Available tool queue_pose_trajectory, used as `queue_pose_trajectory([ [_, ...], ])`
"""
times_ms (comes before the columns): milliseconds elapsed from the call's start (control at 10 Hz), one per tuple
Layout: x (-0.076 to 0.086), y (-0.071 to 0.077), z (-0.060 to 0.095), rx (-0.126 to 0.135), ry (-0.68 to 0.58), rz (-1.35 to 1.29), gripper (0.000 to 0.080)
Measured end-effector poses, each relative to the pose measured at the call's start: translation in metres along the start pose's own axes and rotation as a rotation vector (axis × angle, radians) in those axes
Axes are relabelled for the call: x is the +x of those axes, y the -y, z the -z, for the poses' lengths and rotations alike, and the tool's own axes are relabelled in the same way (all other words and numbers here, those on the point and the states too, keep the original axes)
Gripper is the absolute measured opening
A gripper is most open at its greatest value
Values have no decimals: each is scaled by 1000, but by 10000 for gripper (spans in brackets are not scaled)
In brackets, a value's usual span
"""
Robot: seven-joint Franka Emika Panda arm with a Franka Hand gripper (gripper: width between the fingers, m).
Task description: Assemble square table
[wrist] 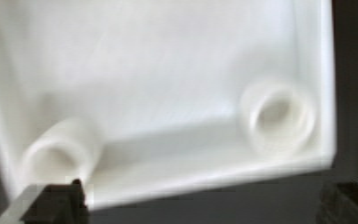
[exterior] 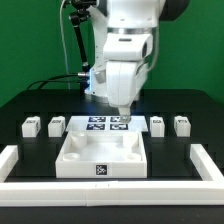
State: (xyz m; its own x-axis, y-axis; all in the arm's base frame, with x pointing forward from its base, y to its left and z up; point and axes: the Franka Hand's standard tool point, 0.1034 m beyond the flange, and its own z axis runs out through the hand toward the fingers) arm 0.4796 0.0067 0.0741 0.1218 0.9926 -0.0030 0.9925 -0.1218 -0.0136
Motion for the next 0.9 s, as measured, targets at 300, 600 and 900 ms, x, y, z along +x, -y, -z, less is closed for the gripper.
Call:
queue_pose_trajectory([
  [300,-41,18,-23,24,-8,217,650],
  [600,-42,18,-24,35,-8,214,650],
  [900,-39,27,-47,67,-15,158,650],
])
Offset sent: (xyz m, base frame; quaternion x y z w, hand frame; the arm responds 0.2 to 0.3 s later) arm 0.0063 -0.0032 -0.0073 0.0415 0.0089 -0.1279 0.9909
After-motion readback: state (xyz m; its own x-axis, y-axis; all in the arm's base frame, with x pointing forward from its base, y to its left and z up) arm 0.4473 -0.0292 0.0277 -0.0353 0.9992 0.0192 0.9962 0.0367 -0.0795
